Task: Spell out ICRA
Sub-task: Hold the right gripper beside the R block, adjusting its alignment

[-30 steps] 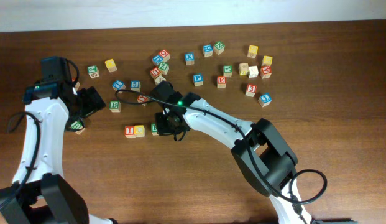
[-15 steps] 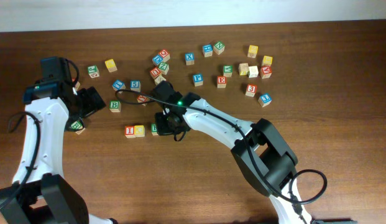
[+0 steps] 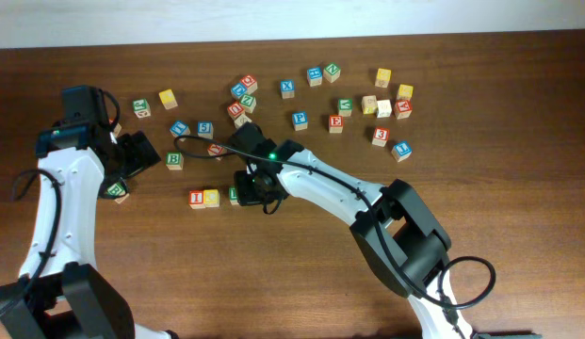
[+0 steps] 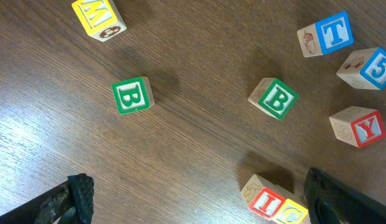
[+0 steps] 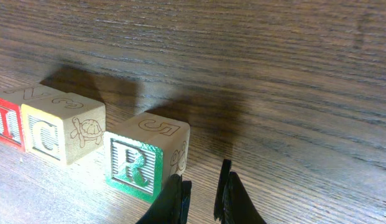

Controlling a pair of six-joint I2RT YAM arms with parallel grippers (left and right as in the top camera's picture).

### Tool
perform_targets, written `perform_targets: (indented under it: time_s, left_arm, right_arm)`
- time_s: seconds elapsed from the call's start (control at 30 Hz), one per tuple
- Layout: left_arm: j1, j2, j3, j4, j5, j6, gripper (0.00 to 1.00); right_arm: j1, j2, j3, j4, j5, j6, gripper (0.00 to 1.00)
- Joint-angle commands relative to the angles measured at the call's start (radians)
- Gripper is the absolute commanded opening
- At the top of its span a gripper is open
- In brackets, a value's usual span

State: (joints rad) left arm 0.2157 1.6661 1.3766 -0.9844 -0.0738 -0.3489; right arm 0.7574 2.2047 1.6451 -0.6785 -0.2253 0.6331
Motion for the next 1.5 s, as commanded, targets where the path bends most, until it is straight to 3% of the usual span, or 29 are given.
perform_targets:
  time_s: [0.0, 0.4, 0.9, 1.47]
  left_arm:
    - [0.003, -0.003, 0.002, -0.001, 0.007, -0.006, 0.99]
    - [0.003, -0.003, 0.002, -0.001, 0.007, -0.006, 0.99]
    - [0.003, -0.003, 0.002, -0.001, 0.007, -0.006, 0.99]
    - [0.003, -0.003, 0.002, -0.001, 0.007, -0.006, 0.99]
  right_arm:
    - [0.010, 0.014, -0.009, 0.002, -0.031, 0.008, 0.10]
    - [0.008, 0.014, -0.009, 0.000, 0.156, 0.008, 0.10]
    - [0.009, 0.014, -0.009, 0.032, 0.079, 0.007, 0.09]
    - [0.008, 0.014, -0.009, 0.060, 0.132, -0.030, 0.05]
